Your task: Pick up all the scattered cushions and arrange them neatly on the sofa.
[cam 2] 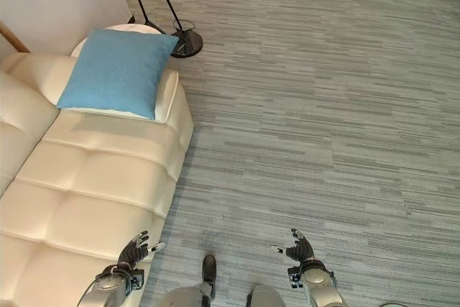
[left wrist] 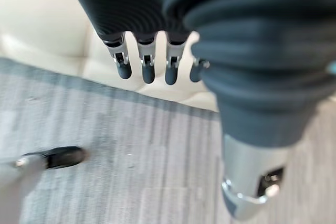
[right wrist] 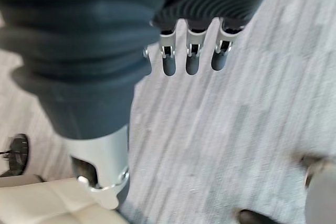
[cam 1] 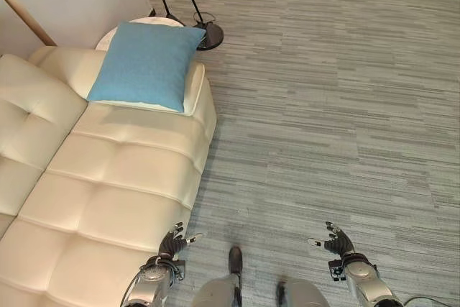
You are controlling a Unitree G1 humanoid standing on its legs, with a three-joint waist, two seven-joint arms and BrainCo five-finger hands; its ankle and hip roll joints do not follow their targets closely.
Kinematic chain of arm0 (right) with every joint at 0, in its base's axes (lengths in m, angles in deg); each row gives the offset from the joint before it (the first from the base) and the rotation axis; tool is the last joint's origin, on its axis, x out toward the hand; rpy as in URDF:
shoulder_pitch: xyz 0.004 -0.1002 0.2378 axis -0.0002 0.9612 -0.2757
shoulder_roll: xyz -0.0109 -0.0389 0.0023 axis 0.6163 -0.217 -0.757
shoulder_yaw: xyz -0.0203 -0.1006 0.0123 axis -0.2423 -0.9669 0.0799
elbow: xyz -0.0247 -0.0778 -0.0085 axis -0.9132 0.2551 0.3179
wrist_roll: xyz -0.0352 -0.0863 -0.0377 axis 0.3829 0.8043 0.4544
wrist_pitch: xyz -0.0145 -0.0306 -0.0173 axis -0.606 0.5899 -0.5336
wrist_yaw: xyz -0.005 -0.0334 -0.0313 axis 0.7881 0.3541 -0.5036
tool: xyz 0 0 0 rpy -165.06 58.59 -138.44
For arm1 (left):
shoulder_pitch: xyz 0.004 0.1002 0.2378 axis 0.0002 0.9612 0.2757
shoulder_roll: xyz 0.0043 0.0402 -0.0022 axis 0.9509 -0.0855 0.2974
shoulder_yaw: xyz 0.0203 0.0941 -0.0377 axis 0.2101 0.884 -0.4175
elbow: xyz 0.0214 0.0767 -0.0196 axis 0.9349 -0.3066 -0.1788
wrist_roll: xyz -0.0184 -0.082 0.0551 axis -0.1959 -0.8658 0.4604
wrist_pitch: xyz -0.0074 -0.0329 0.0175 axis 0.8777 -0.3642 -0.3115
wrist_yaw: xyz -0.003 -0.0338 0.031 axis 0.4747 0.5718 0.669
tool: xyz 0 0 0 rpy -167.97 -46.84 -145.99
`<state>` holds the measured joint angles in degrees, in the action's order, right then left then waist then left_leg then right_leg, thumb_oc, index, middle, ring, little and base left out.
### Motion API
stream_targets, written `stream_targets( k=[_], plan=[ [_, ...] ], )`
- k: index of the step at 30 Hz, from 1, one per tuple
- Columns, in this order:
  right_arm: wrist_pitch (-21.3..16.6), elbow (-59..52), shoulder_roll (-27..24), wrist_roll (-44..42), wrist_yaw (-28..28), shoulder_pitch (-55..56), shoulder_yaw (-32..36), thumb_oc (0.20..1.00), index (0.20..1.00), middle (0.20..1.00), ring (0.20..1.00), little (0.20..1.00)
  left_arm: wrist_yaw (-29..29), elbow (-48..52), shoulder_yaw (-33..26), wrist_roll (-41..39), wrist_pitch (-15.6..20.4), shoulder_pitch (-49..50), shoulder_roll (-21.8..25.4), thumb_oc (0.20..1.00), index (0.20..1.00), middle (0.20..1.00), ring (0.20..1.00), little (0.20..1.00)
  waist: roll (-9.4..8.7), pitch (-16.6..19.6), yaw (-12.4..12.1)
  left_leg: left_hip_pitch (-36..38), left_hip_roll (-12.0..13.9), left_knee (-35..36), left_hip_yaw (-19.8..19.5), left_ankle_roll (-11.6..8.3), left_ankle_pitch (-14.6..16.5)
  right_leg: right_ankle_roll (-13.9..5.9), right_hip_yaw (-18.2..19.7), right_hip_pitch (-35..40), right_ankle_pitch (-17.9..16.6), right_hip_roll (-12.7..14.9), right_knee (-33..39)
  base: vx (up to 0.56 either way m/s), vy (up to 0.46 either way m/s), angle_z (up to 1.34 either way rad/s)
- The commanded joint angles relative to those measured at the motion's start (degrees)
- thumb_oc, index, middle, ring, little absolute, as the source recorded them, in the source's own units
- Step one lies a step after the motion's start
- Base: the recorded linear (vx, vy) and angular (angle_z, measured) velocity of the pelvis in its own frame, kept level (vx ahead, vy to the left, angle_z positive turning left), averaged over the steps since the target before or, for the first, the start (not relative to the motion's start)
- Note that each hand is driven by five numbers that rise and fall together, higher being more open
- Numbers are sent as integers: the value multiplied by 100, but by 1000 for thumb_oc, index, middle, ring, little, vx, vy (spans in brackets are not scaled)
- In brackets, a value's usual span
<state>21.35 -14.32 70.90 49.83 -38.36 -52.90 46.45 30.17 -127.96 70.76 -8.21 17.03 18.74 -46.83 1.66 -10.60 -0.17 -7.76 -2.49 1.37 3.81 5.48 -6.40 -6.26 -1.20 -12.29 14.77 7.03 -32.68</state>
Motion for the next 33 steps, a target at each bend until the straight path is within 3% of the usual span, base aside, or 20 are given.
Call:
stream_targets(
  k=[1,6,9,13,14,16,18,21,24,29,33],
  plan=[
    [-103,-198,67,-36,-61,-5,166,1000,1000,1000,1000,1000,-59,370,-123,-116,201,11,219,1000,1000,1000,1000,1000,-187,-67,-68,-105,295,-455,57,-363,896,-44,-505,2,-1009,45,1127,215,2,-12],
    [-80,-138,42,-133,-173,-30,195,1000,1000,1000,1000,1000,-98,376,-34,-202,209,-159,159,1000,1000,1000,1000,1000,-260,-236,151,467,193,-369,162,-429,1247,-146,-954,-631,-1435,-110,2292,278,-69,-39],
    [-86,-175,51,-181,-203,82,244,1000,1000,1000,1000,1000,-76,494,66,-165,245,-229,143,1000,1000,1000,1000,1000,-260,-207,255,777,142,-339,104,-482,1468,-148,-1083,-493,-1512,-137,2737,290,-145,7],
    [-131,-83,26,-267,-180,112,260,1000,1000,1000,1000,1000,-41,574,112,-246,262,-205,60,1000,1000,1000,1000,1000,-196,-56,313,982,208,-483,152,-537,1706,8,-1015,-354,-1494,-157,2533,267,-118,19],
    [-159,-122,-29,-365,-124,174,287,1000,1000,1000,1000,1000,1,697,134,-266,241,-160,54,1000,1000,1000,1000,1000,-124,10,344,1017,316,-840,164,-621,1815,121,-978,-216,-1349,-231,2432,404,-209,26],
    [-173,-93,-58,-369,-118,160,274,1000,1000,1000,1000,1000,3,696,144,-285,231,-164,35,1000,1000,1000,1000,1000,-112,34,352,936,330,-1127,148,-654,1711,180,-955,-148,-1329,-274,2454,226,-136,26],
    [-189,-118,-134,-409,-89,159,295,1000,1000,1000,1000,1000,-8,720,91,-425,248,-144,4,1000,1000,1000,1000,1000,-75,29,296,681,384,-1870,32,-753,1300,326,-882,120,-1144,-412,2534,212,-129,-3],
    [-187,-105,-211,-404,-85,145,344,1000,1000,1000,1000,1000,-5,684,40,-449,238,-105,-13,1000,1000,1000,1000,1000,-128,52,207,299,333,-1815,-75,-723,1272,322,-819,372,-1025,-371,2680,305,-50,-10],
    [-193,-81,-292,-369,-88,140,398,1000,1000,1000,1000,1000,18,707,-31,-490,220,-14,-16,1000,1000,1000,1000,1000,-199,55,87,-104,327,-1484,-102,-722,1297,269,-754,644,-933,-293,2836,226,35,-10],
    [-168,-59,-340,-320,-175,124,409,1000,1000,1000,1000,1000,-17,724,-73,-479,199,52,-20,1000,1000,1000,1000,1000,-117,-52,-162,-739,569,-497,-157,-917,347,221,-669,1156,-768,-355,3158,253,97,-19],
    [-108,-22,-311,-215,-192,156,387,1000,1000,1000,1000,1000,-31,662,-93,-435,226,83,-13,1000,1000,1000,1000,1000,-81,-28,-275,-946,689,-121,53,-966,113,137,-538,1511,-616,-325,3283,273,169,-25]
  ],
)
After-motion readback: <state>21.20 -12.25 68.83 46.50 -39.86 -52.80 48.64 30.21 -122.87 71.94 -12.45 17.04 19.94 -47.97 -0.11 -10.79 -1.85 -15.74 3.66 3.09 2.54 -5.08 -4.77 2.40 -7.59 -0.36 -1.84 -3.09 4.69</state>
